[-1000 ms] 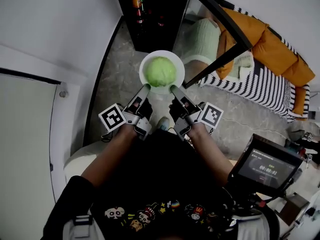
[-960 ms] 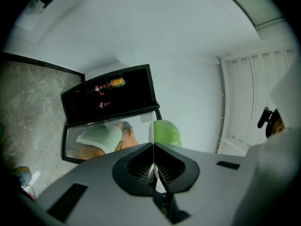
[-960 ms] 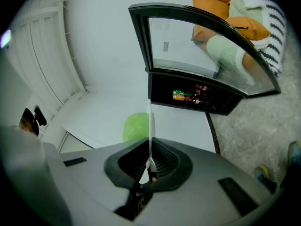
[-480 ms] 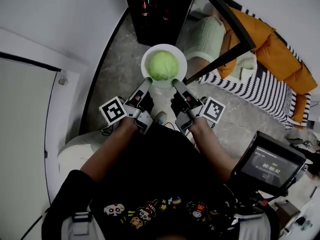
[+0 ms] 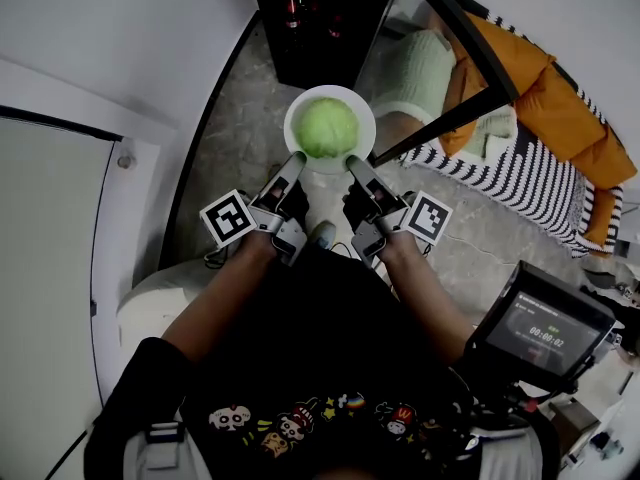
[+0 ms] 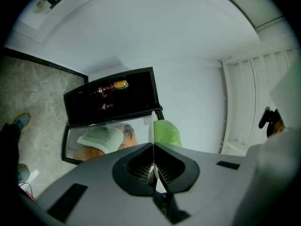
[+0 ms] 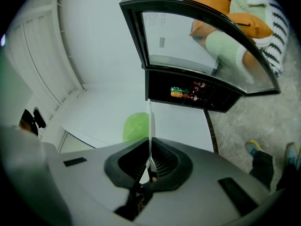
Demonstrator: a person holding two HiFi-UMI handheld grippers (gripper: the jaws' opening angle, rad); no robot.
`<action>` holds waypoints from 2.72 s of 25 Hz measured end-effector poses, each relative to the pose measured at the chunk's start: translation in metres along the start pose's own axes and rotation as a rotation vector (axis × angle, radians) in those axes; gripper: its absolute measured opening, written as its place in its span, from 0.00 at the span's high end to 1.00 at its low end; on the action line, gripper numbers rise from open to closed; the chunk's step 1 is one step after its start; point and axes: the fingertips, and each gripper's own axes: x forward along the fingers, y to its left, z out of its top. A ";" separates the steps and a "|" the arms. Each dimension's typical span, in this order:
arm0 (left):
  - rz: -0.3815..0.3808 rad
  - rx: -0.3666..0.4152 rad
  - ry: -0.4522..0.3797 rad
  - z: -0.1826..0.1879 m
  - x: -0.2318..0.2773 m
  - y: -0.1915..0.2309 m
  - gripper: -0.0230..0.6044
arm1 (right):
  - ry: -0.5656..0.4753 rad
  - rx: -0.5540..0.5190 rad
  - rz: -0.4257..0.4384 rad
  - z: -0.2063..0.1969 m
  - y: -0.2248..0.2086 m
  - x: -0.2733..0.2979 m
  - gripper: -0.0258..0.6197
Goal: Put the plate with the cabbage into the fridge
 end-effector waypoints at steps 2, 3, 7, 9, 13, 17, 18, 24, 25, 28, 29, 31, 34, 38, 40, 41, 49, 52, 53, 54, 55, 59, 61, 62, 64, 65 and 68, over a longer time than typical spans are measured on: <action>0.000 0.002 0.002 0.000 0.000 -0.001 0.95 | 0.000 -0.004 0.003 0.000 0.000 0.000 0.93; 0.000 0.003 0.002 0.000 0.000 -0.001 0.95 | 0.000 -0.006 0.005 0.001 0.001 0.000 0.93; 0.004 0.003 0.007 0.000 0.002 -0.001 0.95 | -0.003 -0.002 0.013 0.001 0.001 0.001 0.93; 0.006 0.006 0.013 -0.001 0.002 0.000 0.95 | -0.005 0.000 0.010 0.001 -0.001 -0.001 0.93; 0.010 0.010 0.021 0.000 0.004 0.002 0.95 | -0.014 -0.004 0.007 0.004 -0.003 0.000 0.93; 0.009 0.000 0.020 -0.001 0.004 0.000 0.95 | -0.018 0.005 0.007 0.003 -0.003 -0.002 0.93; 0.011 0.001 0.021 -0.001 0.004 0.000 0.95 | -0.017 0.005 0.008 0.003 -0.003 -0.002 0.93; 0.019 0.006 0.023 0.000 0.004 -0.001 0.95 | -0.016 0.008 0.010 0.003 -0.002 -0.001 0.93; 0.019 0.003 0.021 0.000 0.004 -0.001 0.95 | -0.015 0.008 0.011 0.003 -0.002 -0.001 0.93; 0.021 0.002 0.017 -0.001 0.003 0.000 0.95 | -0.010 0.005 0.011 0.002 -0.003 0.000 0.93; 0.021 0.004 0.017 -0.001 0.003 0.001 0.95 | -0.010 0.005 0.011 0.002 -0.003 0.000 0.93; 0.020 0.006 0.017 -0.001 0.003 0.000 0.95 | -0.012 0.007 0.013 0.002 -0.003 0.000 0.93; 0.018 0.007 0.017 0.000 0.004 -0.001 0.95 | -0.016 0.009 0.014 0.003 -0.003 0.000 0.93; 0.019 0.006 0.018 0.001 0.005 -0.001 0.95 | -0.016 0.006 0.016 0.003 -0.002 0.001 0.93; 0.018 0.004 0.019 0.001 0.006 -0.001 0.95 | -0.019 0.010 0.013 0.003 -0.002 0.001 0.93; 0.020 0.002 0.020 0.000 0.006 0.000 0.95 | -0.022 0.013 0.012 0.003 -0.002 0.000 0.93; 0.031 -0.010 0.034 -0.002 0.007 0.003 0.95 | -0.033 0.020 -0.003 0.003 -0.006 -0.002 0.93; 0.031 -0.002 0.040 -0.002 0.007 0.003 0.95 | -0.037 0.024 -0.005 0.003 -0.006 -0.003 0.93; 0.030 -0.001 0.041 -0.002 0.007 0.003 0.95 | -0.036 0.023 -0.006 0.003 -0.006 -0.003 0.93; 0.030 -0.002 0.042 -0.002 0.007 0.003 0.95 | -0.035 0.022 -0.006 0.003 -0.006 -0.003 0.93; 0.030 -0.003 0.041 -0.002 0.007 0.003 0.95 | -0.034 0.022 -0.006 0.003 -0.006 -0.003 0.93; 0.037 -0.011 0.046 -0.003 0.007 0.003 0.95 | -0.040 0.025 -0.011 0.003 -0.007 -0.004 0.93; 0.046 -0.015 0.058 -0.003 0.009 0.003 0.95 | -0.051 0.031 -0.019 0.004 -0.008 -0.005 0.93; 0.048 -0.016 0.063 -0.003 0.009 0.004 0.95 | -0.055 0.035 -0.022 0.004 -0.008 -0.005 0.93; 0.050 -0.017 0.070 -0.004 0.010 0.004 0.95 | -0.061 0.040 -0.025 0.004 -0.008 -0.006 0.93; 0.051 -0.019 0.072 -0.004 0.010 0.004 0.95 | -0.062 0.040 -0.028 0.004 -0.008 -0.006 0.93; 0.058 -0.026 0.080 -0.005 0.009 0.006 0.95 | -0.066 0.044 -0.040 0.003 -0.009 -0.008 0.93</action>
